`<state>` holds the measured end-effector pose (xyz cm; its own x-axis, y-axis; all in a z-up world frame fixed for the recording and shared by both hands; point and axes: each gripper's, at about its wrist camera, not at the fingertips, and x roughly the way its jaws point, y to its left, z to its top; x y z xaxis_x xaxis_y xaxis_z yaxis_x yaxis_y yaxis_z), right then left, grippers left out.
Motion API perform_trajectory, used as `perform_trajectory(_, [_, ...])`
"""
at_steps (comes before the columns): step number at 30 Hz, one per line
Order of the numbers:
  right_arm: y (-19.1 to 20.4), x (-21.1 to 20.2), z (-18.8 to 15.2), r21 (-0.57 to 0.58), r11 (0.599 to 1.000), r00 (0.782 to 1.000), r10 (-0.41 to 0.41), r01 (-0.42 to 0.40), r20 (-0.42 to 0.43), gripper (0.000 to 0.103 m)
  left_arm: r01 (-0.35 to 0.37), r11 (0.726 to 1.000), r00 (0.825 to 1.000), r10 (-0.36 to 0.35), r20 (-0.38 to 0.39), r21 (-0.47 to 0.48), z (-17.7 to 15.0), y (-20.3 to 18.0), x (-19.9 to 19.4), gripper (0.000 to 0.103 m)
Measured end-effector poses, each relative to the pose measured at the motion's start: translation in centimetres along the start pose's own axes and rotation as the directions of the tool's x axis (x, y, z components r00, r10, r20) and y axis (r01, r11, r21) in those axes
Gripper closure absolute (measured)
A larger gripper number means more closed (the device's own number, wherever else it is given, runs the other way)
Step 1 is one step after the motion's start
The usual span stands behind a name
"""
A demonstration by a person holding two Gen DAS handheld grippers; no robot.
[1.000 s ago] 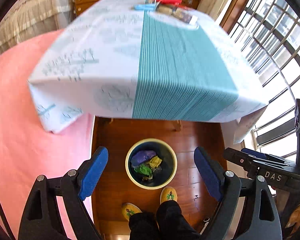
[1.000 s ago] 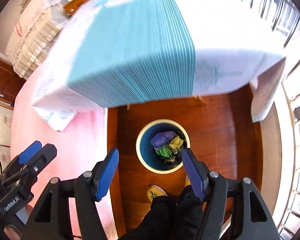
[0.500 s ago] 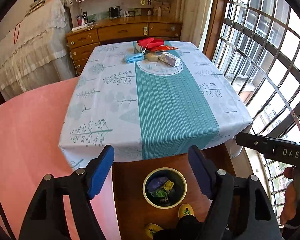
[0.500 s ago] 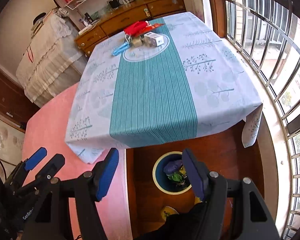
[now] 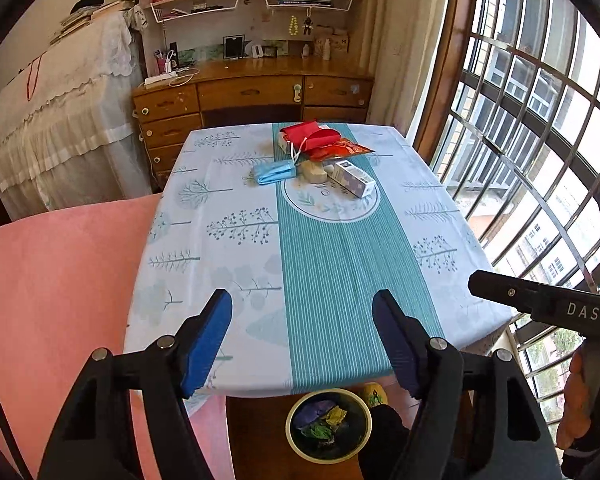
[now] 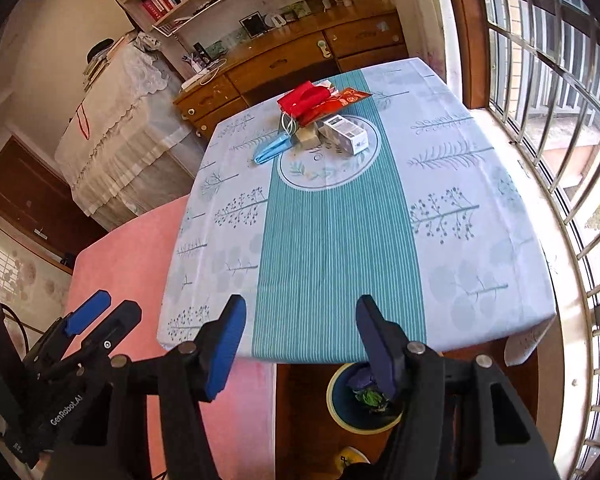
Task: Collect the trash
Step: 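Move both tools back toward the remaining items on the table, then grasp the red pouch with the right gripper while the left gripper grasps the blue face mask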
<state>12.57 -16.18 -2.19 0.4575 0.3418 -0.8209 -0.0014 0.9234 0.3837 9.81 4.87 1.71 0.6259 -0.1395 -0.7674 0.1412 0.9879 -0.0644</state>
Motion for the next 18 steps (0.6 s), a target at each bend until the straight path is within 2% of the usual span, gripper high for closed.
perform_trajectory(4, [-0.1, 3.6, 6.5, -0.108, 0.994, 1.0, 0.01, -0.012, -0.017, 0.045, -0.032, 0.999, 0.999, 0.031, -0.038, -0.044, 5.0, 0.9, 5.1, 0.032])
perform_trajectory(8, [0.2, 7.6, 13.3, -0.303, 0.953, 1.0, -0.017, 0.014, -0.005, 0.045, -0.093, 0.988, 0.992, 0.082, -0.099, -0.122, 10.2, 1.9, 11.4, 0.032])
perform_trajectory(12, [0.6, 12.0, 19.7, -0.518, 0.853, 0.998, -0.052, 0.061, 0.033, 0.045, -0.15, 0.971, 0.98, 0.122, -0.155, -0.188, 14.5, 2.6, 17.9, 0.032])
perform_trajectory(15, [1.1, 15.8, 23.3, -0.663, 0.744, 0.996, -0.062, 0.085, 0.058, 0.045, -0.189, 0.959, 0.971, 0.151, -0.183, -0.212, 16.7, 2.9, 22.1, 0.032])
perform_trajectory(18, [1.5, 19.4, 25.2, -0.769, 0.633, 0.996, -0.068, 0.085, 0.055, 0.045, -0.21, 0.948, 0.961, 0.156, -0.227, -0.238, 17.9, 3.6, 25.9, 0.032])
